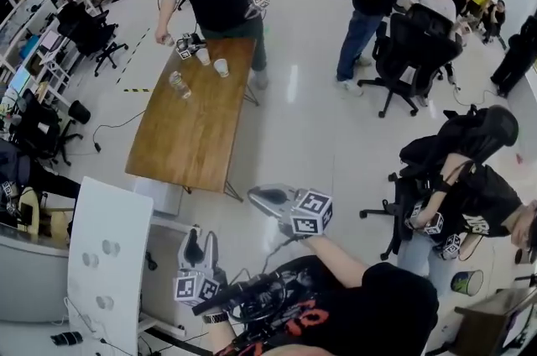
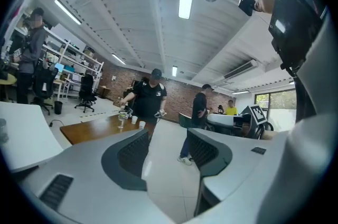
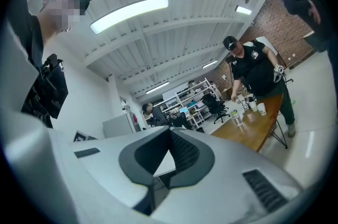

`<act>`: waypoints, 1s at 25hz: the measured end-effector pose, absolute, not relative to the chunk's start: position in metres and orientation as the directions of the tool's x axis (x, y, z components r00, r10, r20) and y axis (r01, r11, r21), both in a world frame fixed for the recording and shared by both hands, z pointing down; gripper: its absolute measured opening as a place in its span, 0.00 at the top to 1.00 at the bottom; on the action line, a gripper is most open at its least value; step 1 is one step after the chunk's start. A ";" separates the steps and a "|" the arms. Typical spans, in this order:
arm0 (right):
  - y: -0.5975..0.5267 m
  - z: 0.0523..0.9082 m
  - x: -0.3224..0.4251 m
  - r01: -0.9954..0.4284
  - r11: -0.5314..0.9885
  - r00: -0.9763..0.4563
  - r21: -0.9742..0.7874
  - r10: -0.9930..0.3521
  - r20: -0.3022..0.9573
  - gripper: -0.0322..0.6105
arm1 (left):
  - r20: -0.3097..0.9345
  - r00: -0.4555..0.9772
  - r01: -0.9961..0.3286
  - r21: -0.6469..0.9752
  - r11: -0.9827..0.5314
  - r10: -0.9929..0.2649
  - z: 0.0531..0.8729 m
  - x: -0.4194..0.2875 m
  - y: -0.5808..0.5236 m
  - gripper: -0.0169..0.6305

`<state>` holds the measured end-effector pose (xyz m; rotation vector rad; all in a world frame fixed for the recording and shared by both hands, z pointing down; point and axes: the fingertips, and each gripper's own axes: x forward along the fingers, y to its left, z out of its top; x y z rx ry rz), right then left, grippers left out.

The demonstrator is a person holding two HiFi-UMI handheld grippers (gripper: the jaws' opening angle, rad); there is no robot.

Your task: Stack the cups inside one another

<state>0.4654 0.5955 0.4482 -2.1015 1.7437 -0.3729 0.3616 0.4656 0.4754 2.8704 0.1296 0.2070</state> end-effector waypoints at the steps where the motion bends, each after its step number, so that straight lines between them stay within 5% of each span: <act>1: 0.581 0.448 0.457 -0.880 -0.145 0.180 -0.452 -0.983 -0.036 0.95 | 0.130 0.988 0.046 0.260 -0.964 0.083 0.475 0.351 0.451 0.61; 25: 0.282 0.427 0.260 -0.856 0.332 -0.351 -0.397 -0.936 -0.026 0.95 | 0.077 0.882 -0.469 0.256 -0.845 -0.466 0.455 0.091 0.233 0.61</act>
